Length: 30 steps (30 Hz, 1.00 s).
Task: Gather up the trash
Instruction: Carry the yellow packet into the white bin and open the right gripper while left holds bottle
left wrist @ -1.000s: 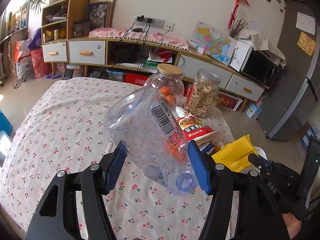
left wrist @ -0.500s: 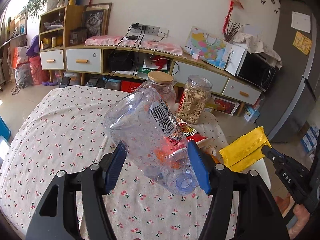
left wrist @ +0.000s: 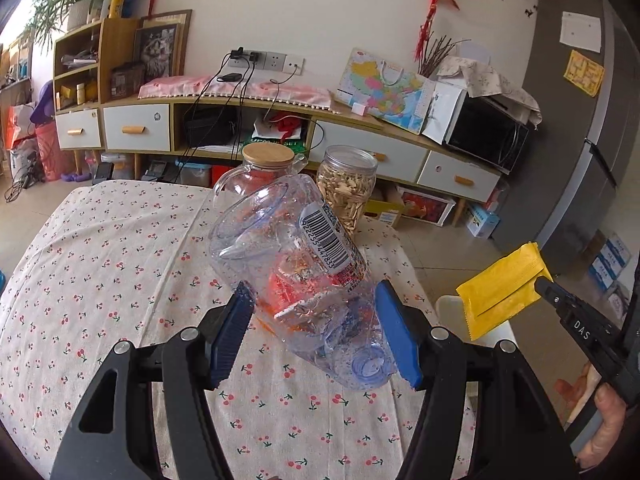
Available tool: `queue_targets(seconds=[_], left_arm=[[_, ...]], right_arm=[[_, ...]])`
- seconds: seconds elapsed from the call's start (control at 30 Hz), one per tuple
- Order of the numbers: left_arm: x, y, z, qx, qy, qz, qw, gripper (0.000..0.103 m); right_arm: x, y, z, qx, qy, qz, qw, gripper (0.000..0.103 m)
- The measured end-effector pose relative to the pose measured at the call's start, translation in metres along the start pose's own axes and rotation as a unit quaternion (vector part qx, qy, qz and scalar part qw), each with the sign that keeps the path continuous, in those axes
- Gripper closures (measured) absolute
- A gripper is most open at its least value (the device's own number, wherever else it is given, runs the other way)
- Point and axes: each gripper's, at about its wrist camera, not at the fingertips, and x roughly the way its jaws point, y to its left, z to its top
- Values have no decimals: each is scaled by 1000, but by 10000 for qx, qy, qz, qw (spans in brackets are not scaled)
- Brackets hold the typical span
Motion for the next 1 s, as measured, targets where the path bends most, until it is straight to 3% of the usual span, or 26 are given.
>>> queue_targets(seconds=[0.5,0.57,0.63,0.9,1.0], left_arm=[[36,-100,-1,407,149,-551,9975,41],[40,-115,0,459,161,-647,9967,41],[44,-130,2,515,171,-736,9958,41],[56,-190,9,642,205,-1081,9919,41],[60,-210,9,716,222,-1159,9904,41]], right_arm=[[21,-108,-6,758,410,-896,9922,98],[23,-120,-7,834,520,-1008,9900,85],[20,-133,-8,1017,495,-1114,9873,55],[-8,-176,-4,1569,107,-1440,9770,33],[-21,-192,-4,1821,-74,-1643,9694,20]])
